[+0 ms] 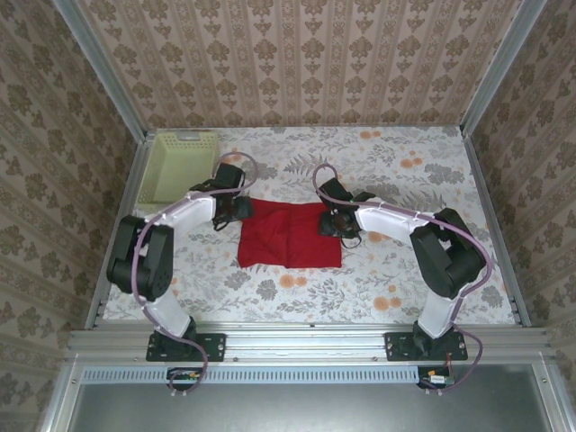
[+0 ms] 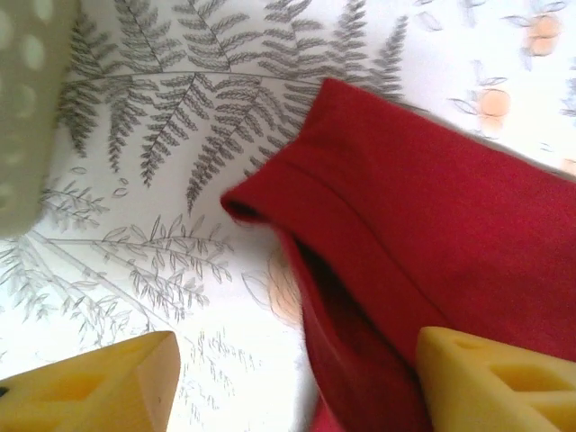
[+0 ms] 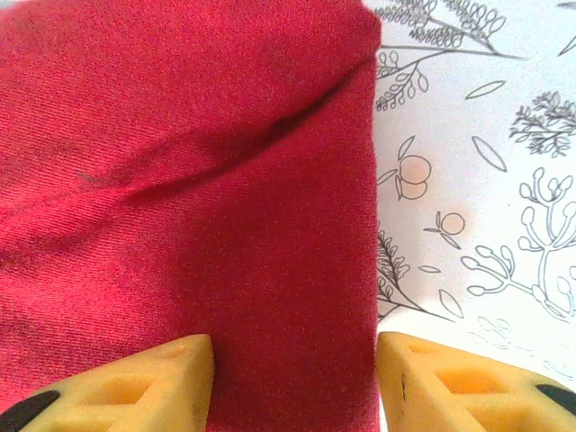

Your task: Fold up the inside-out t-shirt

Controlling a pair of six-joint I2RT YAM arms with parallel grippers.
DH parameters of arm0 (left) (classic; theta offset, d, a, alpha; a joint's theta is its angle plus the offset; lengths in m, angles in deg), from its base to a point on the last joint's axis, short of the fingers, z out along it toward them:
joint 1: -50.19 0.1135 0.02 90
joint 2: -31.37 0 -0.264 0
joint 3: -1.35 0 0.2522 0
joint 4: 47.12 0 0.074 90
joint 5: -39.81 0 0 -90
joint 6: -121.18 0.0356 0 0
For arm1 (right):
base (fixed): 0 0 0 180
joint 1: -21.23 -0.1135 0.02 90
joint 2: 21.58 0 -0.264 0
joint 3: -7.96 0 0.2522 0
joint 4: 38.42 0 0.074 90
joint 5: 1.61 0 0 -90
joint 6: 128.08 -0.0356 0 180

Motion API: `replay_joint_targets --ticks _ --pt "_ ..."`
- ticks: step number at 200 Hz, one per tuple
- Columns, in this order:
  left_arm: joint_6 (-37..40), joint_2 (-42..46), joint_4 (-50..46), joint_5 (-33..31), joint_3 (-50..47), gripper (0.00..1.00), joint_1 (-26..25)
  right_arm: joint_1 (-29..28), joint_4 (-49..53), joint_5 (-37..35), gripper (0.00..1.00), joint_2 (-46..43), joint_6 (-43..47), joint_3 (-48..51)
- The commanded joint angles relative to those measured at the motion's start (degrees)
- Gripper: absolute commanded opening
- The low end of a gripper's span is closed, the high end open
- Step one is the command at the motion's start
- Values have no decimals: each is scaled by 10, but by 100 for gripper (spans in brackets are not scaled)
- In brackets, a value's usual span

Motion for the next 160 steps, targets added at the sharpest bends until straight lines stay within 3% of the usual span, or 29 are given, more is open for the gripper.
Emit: replay_joint_targets --ticks 1,42,72,96,112,129,150,160 --pt "-19 82 -59 -83 8 77 -79 3 13 -29 53 -37 13 8" --pt "-87 79 -39 -120 -3 84 -193 10 -19 3 53 -13 38 -29" --pt "-109 20 -18 -113 18 85 -228 17 -21 10 53 30 39 -78" --pt "-139 -17 -53 -132 29 83 -224 19 -26 19 53 65 37 -105" --pt "-150 -13 -47 -134 6 73 -215 16 -31 26 52 89 36 -114" --pt "-165 11 -35 -133 -38 56 -204 12 -16 5 52 109 29 -120" --pt "-188 81 -7 -140 -112 35 -204 23 4 -31 50 117 13 -108" --pt "-203 119 -3 -142 -147 31 -204 30 15 -48 48 117 4 -99"
